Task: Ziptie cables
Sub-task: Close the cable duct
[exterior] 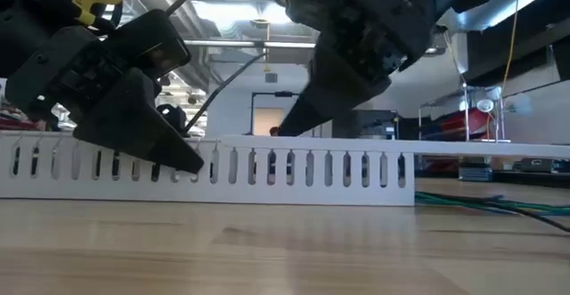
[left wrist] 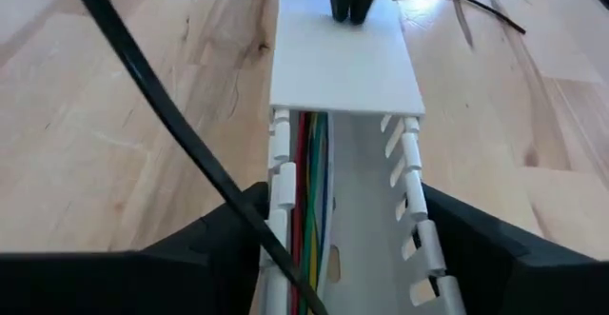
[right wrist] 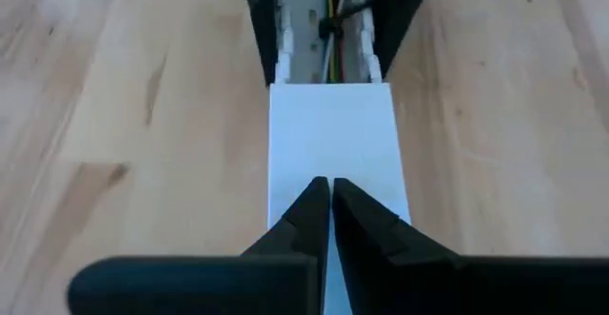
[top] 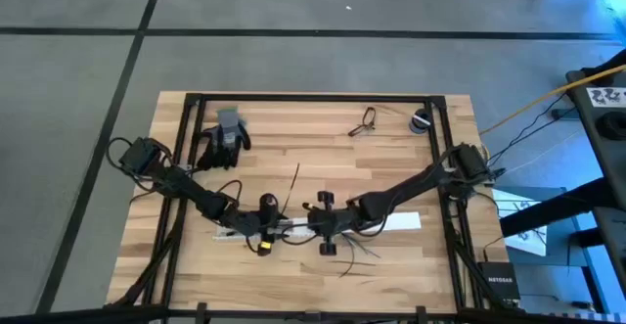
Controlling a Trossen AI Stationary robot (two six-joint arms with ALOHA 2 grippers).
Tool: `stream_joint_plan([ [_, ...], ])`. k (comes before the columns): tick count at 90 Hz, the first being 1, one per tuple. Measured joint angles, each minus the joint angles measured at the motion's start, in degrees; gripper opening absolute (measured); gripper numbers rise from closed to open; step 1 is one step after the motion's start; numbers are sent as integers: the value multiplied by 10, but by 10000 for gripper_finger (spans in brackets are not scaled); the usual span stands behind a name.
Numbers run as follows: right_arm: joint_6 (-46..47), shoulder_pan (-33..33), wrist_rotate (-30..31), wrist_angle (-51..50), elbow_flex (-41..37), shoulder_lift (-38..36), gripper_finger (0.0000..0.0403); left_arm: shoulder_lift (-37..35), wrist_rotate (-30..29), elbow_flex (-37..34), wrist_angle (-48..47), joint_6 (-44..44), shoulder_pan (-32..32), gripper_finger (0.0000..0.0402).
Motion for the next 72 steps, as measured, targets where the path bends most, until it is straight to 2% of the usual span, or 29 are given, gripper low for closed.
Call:
stream_joint_plan([
  [10,0,-5,-3,45,5,28,5,0,1,0,0,1,0,225],
  [38,-13,-29,-25,79,83,114,5,-1,0,-1,-4,8,0,226],
  [72,-25,-31,-24,98,88,123,5,-1,6,0,-9,1,8,226],
])
